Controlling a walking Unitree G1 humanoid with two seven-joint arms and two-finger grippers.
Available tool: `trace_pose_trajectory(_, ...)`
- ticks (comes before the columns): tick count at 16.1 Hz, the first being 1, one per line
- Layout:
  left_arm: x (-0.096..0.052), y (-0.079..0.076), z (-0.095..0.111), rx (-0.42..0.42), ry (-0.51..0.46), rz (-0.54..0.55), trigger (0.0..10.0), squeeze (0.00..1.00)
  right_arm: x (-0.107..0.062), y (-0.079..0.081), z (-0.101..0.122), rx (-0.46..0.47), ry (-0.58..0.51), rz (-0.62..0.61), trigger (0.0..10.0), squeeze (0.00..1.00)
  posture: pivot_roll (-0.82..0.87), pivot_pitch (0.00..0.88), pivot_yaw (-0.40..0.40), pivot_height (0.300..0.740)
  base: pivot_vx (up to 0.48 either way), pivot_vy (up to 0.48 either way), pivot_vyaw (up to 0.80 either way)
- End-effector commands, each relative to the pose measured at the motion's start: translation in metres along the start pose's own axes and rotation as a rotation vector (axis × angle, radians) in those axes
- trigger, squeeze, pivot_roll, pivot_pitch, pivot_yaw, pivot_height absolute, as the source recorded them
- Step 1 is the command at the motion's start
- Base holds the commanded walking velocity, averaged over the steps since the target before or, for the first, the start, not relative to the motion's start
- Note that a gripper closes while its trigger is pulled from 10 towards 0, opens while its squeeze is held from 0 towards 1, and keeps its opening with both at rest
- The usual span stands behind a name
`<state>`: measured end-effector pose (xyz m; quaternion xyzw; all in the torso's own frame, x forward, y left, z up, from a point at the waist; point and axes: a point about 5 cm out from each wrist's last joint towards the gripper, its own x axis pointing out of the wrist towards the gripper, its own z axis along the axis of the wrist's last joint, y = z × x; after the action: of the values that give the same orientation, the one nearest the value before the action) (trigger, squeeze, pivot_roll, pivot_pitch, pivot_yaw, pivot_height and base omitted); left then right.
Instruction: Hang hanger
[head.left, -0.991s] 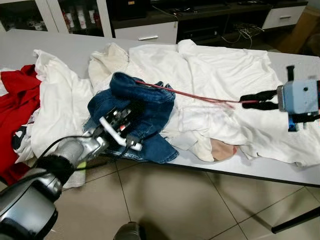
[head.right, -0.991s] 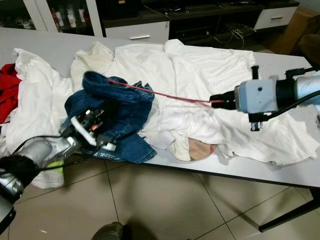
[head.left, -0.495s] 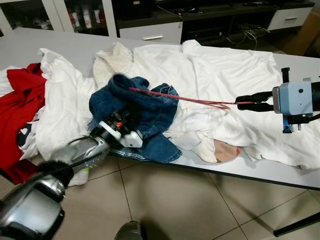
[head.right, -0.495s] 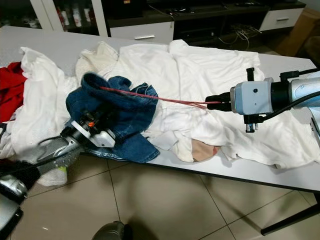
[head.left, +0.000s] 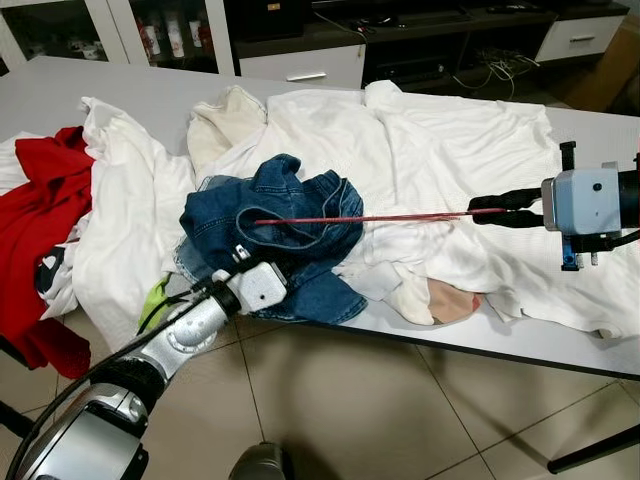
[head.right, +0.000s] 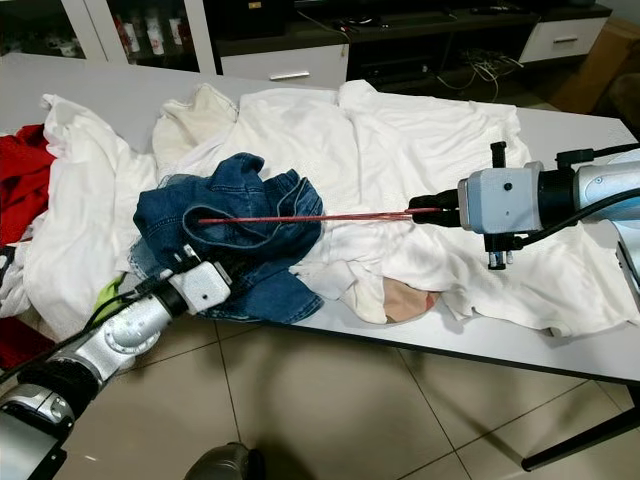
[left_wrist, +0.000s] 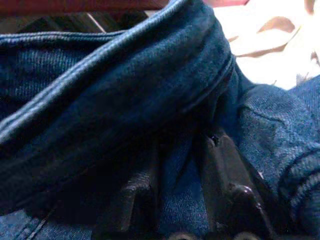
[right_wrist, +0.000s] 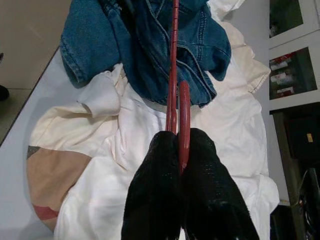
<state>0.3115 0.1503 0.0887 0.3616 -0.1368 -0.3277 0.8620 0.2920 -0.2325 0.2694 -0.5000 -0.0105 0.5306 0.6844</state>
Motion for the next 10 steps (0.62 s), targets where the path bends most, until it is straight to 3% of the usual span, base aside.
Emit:
trace_pose_trajectory(1,-0.002,0.006,0.001,-0.012,-0.014,0.001,10.0,0.84,-0.003,-0.004,0.002,-0.021,-0.003,-0.043,10.0,0.00,0.12,0.009,0.022,0.740,0.000,0.000,0.00)
trace_pose_trajectory(2,-0.003,0.010,0.001,-0.024,-0.010,-0.013,10.0,1.00,-0.002,-0.006,0.003,-0.023,-0.005,-0.060,10.0,0.00,0.12,0.009,0.022,0.740,0.000,0.000,0.00)
trace_pose_trajectory(4,-0.004,0.016,0.001,-0.064,0.002,-0.028,10.0,1.00,-0.003,-0.007,0.003,-0.026,-0.002,-0.079,10.0,0.00,0.12,0.007,0.023,0.740,0.000,0.000,0.00)
trace_pose_trajectory(5,-0.006,0.020,0.001,-0.102,0.001,-0.030,10.0,0.00,-0.004,-0.007,0.002,-0.023,0.003,-0.099,10.0,0.00,0.12,0.009,0.022,0.740,0.000,0.000,0.00)
trace_pose_trajectory(10,-0.010,0.023,0.006,-0.208,-0.028,-0.014,10.0,0.00,-0.015,-0.014,-0.001,0.025,-0.023,-0.296,10.0,0.00,0.12,0.016,0.016,0.740,0.000,0.000,0.00)
